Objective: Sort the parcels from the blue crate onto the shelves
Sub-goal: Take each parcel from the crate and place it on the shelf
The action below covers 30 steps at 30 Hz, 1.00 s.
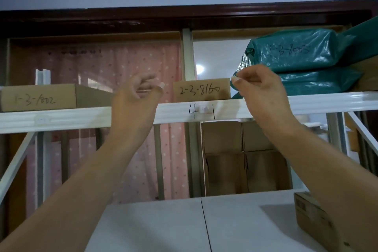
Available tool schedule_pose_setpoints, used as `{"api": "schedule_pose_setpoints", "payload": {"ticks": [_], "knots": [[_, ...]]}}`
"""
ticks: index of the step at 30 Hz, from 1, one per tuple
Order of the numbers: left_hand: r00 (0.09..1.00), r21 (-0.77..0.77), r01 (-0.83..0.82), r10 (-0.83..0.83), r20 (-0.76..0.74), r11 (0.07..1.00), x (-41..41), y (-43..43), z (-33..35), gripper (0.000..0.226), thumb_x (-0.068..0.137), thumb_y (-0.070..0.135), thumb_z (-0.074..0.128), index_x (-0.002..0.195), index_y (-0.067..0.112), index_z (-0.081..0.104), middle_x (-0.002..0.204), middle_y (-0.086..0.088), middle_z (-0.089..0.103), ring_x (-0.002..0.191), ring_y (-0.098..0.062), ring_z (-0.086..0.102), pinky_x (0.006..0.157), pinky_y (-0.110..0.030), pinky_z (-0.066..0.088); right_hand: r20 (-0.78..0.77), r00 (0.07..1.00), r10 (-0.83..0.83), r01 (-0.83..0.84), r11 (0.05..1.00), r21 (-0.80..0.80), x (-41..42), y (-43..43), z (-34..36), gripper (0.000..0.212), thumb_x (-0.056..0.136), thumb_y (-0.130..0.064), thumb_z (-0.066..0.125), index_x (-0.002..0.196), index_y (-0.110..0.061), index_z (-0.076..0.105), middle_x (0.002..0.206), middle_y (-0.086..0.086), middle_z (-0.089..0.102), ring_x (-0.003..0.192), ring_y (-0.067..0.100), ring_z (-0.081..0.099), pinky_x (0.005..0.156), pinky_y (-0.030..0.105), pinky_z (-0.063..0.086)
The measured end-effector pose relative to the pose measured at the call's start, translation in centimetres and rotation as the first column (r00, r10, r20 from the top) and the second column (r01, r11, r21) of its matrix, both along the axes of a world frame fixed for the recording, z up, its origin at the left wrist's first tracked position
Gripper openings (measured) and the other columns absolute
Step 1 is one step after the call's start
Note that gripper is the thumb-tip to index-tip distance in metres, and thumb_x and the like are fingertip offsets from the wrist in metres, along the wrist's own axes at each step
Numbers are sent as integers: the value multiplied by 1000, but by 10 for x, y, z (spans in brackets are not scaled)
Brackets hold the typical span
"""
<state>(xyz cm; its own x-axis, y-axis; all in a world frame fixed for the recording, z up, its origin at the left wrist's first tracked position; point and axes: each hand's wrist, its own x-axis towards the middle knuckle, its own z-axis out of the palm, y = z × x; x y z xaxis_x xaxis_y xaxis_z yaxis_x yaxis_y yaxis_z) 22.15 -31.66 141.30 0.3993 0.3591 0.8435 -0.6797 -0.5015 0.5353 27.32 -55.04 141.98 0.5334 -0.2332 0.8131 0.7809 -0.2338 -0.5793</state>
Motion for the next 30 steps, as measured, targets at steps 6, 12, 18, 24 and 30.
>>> {"api": "schedule_pose_setpoints", "payload": {"ticks": [6, 12, 18, 24, 30], "knots": [[996, -65, 93, -94, -10, 994, -35, 3, -60, 9, 97, 26, 73, 94, 33, 76, 92, 3, 79, 82, -11, 74, 67, -26, 59, -155, 849, 505, -506, 862, 34, -36, 39, -66, 4, 99, -10, 74, 98, -13, 77, 85, 6, 79, 80, 20, 74, 87, 42, 66], [996, -76, 39, -45, -75, 996, -57, 24, -108, 8, 99, 25, 69, 98, 28, 76, 88, 5, 78, 78, -6, 73, 61, -22, 56, -240, 749, 617, -643, 765, -42, -56, 80, -107, 7, 100, -10, 70, 104, -9, 76, 91, 13, 79, 81, 18, 76, 84, 35, 68], [984, -107, -52, 33, -174, 993, -93, 63, -170, 16, 103, 18, 63, 99, 21, 78, 86, 1, 79, 73, -14, 70, 57, -25, 50, -336, 625, 704, -757, 652, -43, -76, 128, -161, 7, 100, -13, 74, 102, -8, 78, 95, 17, 79, 82, 21, 77, 86, 36, 67], [938, -140, -103, 50, -343, 985, -116, 97, -238, 16, 104, 21, 62, 98, 22, 77, 86, 3, 77, 77, -17, 72, 57, -24, 50, -462, 557, 691, -782, 623, -12, -92, 175, -234, 7, 100, -11, 72, 102, -11, 79, 93, 10, 78, 88, 21, 79, 79, 26, 67], [896, -183, -48, -39, -442, 982, -126, 161, -308, 16, 104, 21, 62, 99, 21, 78, 88, 4, 77, 78, -17, 73, 59, -27, 52, -567, 535, 627, -747, 664, 29, -111, 233, -300, 7, 100, -14, 72, 102, -14, 79, 96, 4, 78, 93, 20, 79, 89, 32, 67]]}}
